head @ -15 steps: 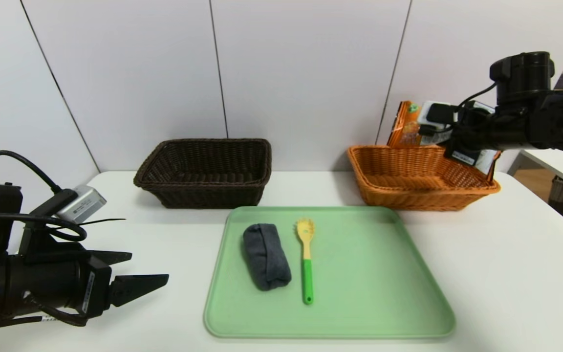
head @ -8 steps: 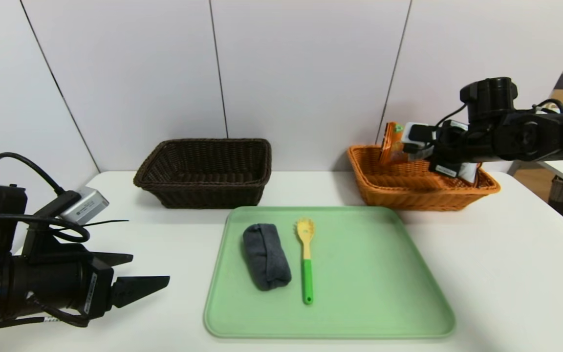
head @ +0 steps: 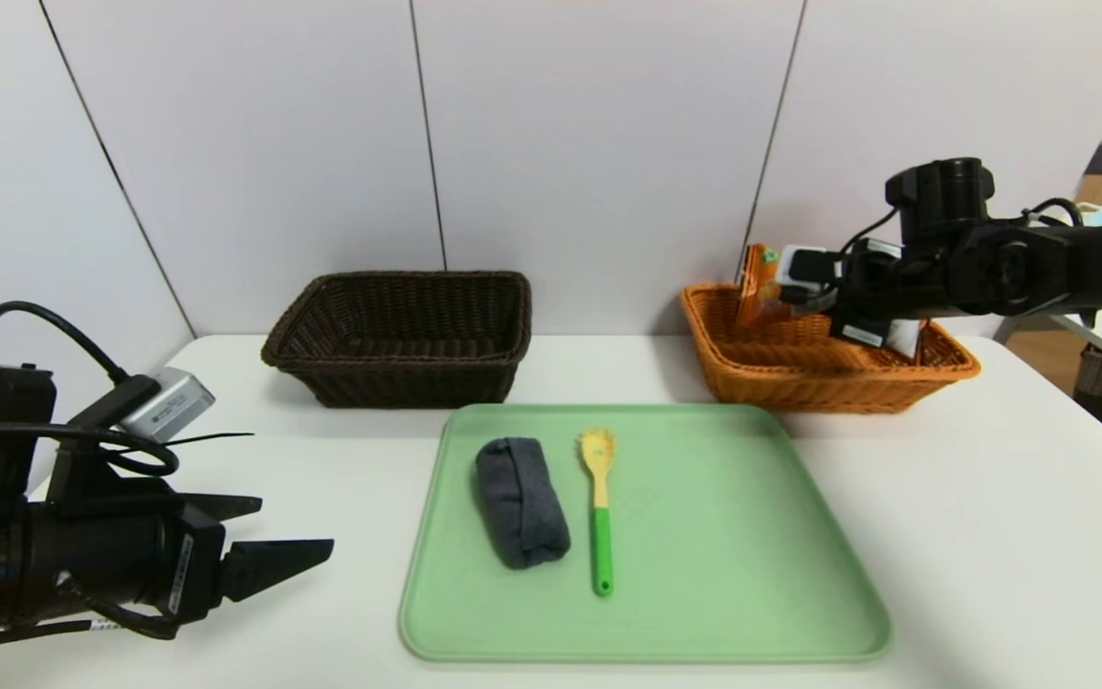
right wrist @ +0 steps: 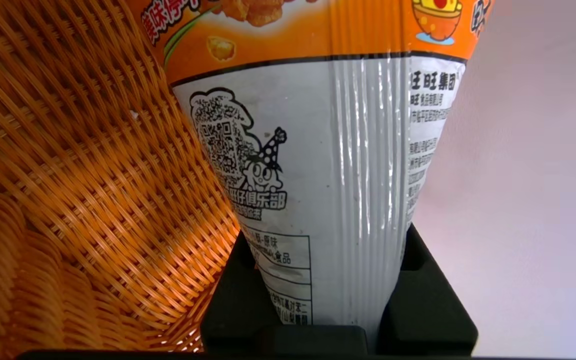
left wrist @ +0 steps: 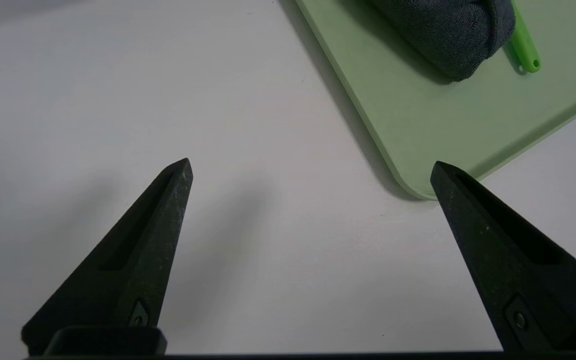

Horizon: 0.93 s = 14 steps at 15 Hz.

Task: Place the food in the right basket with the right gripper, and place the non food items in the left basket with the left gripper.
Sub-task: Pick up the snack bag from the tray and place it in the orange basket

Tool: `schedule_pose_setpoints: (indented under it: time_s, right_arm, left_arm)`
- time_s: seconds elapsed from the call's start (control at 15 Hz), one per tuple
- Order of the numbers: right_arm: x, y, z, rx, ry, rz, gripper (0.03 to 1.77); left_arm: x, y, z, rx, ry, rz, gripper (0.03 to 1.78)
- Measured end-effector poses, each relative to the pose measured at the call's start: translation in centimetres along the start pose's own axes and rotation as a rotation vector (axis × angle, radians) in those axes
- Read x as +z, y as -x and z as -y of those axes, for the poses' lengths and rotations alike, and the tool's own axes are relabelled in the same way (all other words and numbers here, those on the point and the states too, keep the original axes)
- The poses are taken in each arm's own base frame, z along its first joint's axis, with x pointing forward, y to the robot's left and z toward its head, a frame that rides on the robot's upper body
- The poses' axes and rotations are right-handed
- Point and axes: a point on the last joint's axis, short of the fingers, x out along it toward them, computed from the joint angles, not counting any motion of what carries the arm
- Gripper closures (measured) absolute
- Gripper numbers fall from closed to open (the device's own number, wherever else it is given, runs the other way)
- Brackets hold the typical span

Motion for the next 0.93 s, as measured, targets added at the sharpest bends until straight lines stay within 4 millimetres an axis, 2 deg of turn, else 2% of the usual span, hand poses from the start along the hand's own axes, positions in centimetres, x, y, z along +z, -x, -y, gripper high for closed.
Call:
schedule_pose_setpoints:
  time_s: [0.27,0.4,0.53,0.73,0.93]
  right_arm:
    - [0.1,-0.9,0.3,-0.011,0.001,0.003,1.37]
    - [0.4,-1.1,0.5,-0.017,0.002,0.006,1.07]
    - [0.4,-1.2,0.4,-0.008,0.003,0.004,0.85]
    - [0.5,-1.2,0.4,-0.007,-0.002,0.008,0.6]
    - [0.7,-0.2,1.0,-0.021,-0.029,0.016,0.44]
  left_arm:
    - [-0.2,-0.1,-0.1,-0.001,0.006,-0.009,0.12]
    - [-0.2,-0.2,-0.1,-0.001,0.006,-0.01,0.12]
    - [-0.2,-0.2,-0.1,0.0,0.006,-0.006,0.12]
    - [-0.2,-0.2,-0.1,-0.001,0.005,-0.006,0.12]
    - [-0.2,-0.1,0.0,0.0,0.003,-0.003,0.12]
